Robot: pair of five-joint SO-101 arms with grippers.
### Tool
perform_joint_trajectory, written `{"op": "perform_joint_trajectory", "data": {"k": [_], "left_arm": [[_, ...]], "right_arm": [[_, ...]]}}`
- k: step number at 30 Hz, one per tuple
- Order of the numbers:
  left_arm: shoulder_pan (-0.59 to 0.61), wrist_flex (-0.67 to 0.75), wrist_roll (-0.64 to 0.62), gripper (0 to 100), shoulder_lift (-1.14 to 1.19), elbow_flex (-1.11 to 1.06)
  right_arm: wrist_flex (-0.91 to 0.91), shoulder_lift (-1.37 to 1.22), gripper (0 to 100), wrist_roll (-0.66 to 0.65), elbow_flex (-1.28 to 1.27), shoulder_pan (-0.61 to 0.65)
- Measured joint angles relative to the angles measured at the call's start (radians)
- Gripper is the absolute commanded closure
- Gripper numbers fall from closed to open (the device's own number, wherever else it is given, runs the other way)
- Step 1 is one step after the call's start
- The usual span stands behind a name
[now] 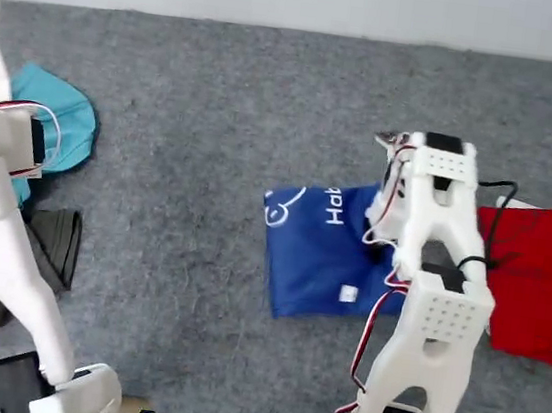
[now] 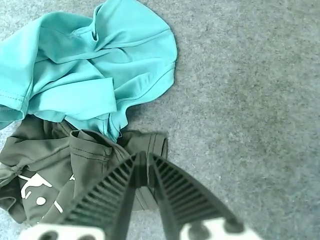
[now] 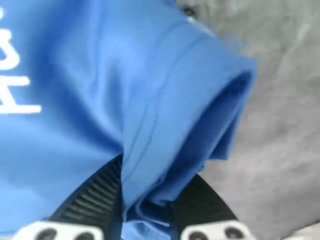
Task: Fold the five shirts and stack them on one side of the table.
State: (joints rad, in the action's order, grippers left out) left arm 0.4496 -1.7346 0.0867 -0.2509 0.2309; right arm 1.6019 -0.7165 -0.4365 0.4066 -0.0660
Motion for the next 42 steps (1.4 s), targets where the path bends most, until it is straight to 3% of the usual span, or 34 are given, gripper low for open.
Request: {"op": "perform_joint_trajectory", "data": {"k": [6,10,13,17,21,25,35,42], "left_arm": [[0.000,0.000,0.000,99,0.000,0.000],[0.000,0.000,0.002,99,0.000,0.000],[0.000,0.000,0.003,99,0.000,0.000],[0.000,0.000,0.003,99,0.000,0.000],[0.000,0.000,0.003,99,0.000,0.000],[-0.003,0.000,0.003,99,0.000,0.000],[0.000,0.000,0.003,99,0.000,0.000],[0.000,0.000,0.003,99,0.000,0.000]], "right_arm": [[-0.117,-0.018,98.9,-0.531,0.221,-0.046],[-0.215,-0.018,98.8,-0.796,0.275,-0.006],[-0.224,-0.018,94.8,-0.864,0.284,0.043],[-0.230,-0.032,76.2,-0.872,0.295,0.061],[-0.232,-0.031,71.2,-0.692,0.348,0.057],[-0.187,-0.025,71.1,-0.397,0.393,0.061],[0.144,0.054,70.7,0.410,0.425,0.144],[0.150,0.054,47.0,0.752,0.402,0.167]]}}
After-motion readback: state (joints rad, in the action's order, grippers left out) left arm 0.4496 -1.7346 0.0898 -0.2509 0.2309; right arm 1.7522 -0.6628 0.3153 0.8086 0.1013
